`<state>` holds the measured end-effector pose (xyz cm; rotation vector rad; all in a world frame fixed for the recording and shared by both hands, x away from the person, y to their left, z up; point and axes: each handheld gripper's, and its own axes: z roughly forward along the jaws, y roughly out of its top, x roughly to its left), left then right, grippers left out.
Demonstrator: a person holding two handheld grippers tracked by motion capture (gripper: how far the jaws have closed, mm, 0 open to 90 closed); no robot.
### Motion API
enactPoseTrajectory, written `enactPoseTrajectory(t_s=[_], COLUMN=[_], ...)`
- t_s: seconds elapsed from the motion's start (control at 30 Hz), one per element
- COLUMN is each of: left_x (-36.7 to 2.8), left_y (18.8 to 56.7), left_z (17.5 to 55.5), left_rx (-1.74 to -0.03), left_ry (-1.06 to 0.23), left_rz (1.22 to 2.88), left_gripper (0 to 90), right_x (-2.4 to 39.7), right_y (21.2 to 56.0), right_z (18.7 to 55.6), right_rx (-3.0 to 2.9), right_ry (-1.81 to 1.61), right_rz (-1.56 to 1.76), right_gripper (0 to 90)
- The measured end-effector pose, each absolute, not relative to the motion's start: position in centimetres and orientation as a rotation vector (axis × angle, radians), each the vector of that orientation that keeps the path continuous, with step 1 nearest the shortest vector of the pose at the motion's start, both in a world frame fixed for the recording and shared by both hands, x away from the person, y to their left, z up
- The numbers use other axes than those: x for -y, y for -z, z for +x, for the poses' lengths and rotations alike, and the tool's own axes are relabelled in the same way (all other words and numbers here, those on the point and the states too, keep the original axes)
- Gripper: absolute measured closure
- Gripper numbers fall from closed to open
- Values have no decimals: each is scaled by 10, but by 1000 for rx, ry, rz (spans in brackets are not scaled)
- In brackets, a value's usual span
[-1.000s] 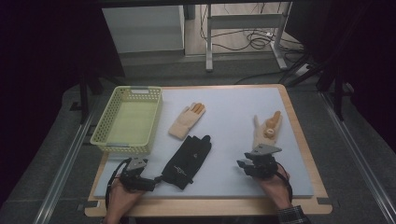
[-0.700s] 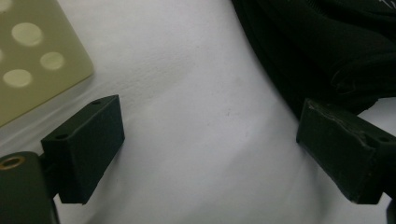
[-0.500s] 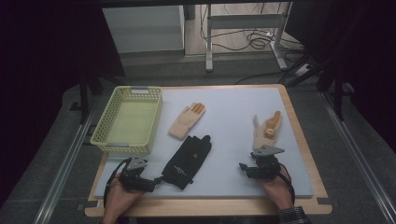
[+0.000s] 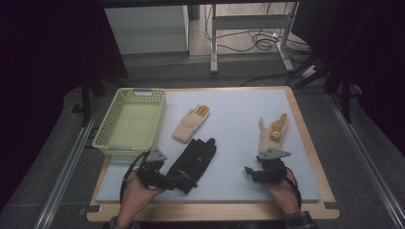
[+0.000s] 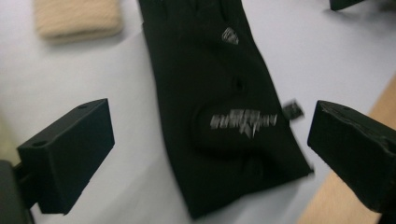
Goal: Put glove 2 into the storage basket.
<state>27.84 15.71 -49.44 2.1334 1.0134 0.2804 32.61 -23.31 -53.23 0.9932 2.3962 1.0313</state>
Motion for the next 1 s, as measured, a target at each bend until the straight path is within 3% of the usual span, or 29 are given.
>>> enactPoseTrajectory(t_s=[0.43, 0.83, 1.0], left_x=[-105, -85, -90], left_y=[518, 533, 526], left_z=[321, 315, 314], left_rx=[-1099, -1093, -1150], left_ry=[-286, -357, -347], left_rz=[2233, 2317, 2310], left_gripper=[0, 4, 249], right_x=[233, 233, 233], right_y=[532, 532, 532], right_z=[326, 326, 326], right_rx=[-2398, -2400, -2401], right_ry=[-1034, -1035, -1034], right_rz=[993, 990, 990], right_gripper=[311, 307, 307])
